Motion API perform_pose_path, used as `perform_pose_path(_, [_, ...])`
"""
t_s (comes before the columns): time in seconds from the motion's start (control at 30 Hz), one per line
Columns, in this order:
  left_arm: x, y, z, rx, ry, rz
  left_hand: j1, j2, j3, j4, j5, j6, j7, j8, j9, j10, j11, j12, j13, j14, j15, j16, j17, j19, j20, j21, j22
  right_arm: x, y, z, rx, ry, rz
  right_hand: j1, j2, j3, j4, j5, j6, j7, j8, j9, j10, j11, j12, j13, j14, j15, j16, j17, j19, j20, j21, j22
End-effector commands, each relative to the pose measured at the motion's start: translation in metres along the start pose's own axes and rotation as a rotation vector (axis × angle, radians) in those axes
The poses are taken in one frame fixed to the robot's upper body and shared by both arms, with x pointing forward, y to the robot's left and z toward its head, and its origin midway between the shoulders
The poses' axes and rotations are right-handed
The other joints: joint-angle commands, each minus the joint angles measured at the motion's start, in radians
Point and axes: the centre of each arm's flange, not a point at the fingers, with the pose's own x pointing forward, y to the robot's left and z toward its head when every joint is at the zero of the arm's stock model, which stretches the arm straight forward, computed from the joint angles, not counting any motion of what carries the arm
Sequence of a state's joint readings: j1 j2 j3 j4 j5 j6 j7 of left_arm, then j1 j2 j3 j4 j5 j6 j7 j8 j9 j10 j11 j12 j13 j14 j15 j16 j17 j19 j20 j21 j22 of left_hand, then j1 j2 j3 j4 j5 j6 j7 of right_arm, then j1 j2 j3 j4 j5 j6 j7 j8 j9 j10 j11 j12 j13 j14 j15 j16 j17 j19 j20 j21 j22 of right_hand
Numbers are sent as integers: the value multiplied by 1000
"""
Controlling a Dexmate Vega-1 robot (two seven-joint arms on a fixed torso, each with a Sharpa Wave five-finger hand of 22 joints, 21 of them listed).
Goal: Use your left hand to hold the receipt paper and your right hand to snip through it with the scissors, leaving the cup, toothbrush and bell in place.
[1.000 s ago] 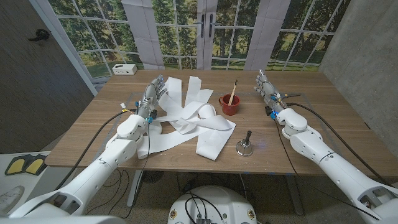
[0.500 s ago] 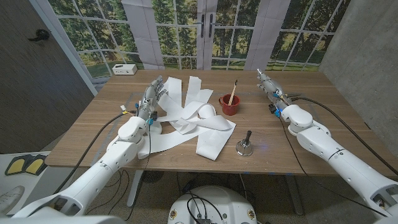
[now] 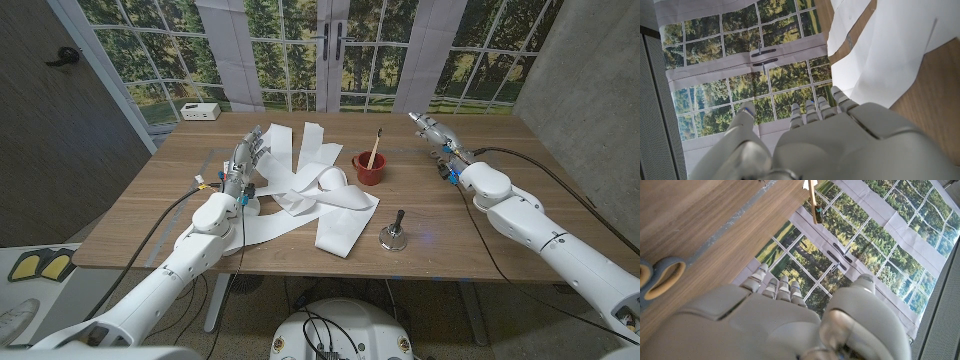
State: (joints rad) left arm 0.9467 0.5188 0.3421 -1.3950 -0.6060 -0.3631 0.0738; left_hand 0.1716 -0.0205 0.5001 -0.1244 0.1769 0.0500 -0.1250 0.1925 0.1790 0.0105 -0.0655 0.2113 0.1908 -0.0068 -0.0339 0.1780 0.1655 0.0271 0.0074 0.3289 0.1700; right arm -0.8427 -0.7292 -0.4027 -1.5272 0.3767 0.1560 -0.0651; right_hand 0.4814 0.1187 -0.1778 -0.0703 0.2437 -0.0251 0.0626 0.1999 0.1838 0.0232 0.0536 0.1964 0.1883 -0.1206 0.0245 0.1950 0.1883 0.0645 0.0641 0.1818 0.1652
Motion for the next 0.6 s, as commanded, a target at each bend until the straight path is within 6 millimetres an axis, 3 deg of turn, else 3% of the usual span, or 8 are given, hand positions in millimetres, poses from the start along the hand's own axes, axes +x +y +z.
perform_pose_path(0.03, [-6,-4,1,-17,-25,26,6,-2,0,-10,1,9,-5,2,2,22,-7,13,4,20,-49,8,4,21,-3,-5,2,2,-8,10,-131,-7,24,48,1,14,-27,-10,4,-15,4,2,18,-20,11,4,-8,-21,-2,1,0,-5,2,2])
perform_pose_path(0.33, [-8,0,-1,-55,-13,59,4,-5,-5,-12,1,25,-2,5,2,39,-10,17,4,40,-53,12,4,43,-7,-7,2,3,-7,21,-317,-4,30,74,5,26,-41,-17,20,-24,8,2,35,-22,15,4,-4,-28,0,1,-2,-9,2,2])
perform_pose_path(0.6, [-5,0,3,-34,-3,51,4,-6,-7,-13,1,38,-6,7,2,50,-11,20,4,49,-55,12,4,50,-7,-11,3,7,-6,23,-359,-12,31,88,7,33,-49,-21,30,-25,11,2,46,-28,17,4,-1,-33,2,0,-1,-12,3,2])
